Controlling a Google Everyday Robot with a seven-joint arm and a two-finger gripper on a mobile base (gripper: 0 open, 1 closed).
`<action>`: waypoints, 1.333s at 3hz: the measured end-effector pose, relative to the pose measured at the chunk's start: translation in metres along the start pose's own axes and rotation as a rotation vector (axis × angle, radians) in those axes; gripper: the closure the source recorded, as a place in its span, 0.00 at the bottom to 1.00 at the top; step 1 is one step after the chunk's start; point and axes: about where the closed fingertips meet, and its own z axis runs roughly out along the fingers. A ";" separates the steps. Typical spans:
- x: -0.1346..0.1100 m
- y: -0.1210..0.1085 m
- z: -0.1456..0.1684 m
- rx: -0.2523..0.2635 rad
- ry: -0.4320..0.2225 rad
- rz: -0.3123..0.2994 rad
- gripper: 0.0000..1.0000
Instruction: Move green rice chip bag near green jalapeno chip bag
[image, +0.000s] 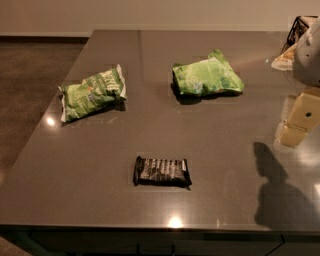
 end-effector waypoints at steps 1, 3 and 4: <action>0.000 0.000 0.000 0.000 0.000 0.000 0.00; 0.003 -0.076 0.022 0.076 -0.048 0.035 0.00; 0.007 -0.131 0.041 0.115 -0.057 0.026 0.00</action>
Offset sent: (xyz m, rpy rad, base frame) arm 0.0495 -0.0131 0.0015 0.0447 -0.0257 -0.0570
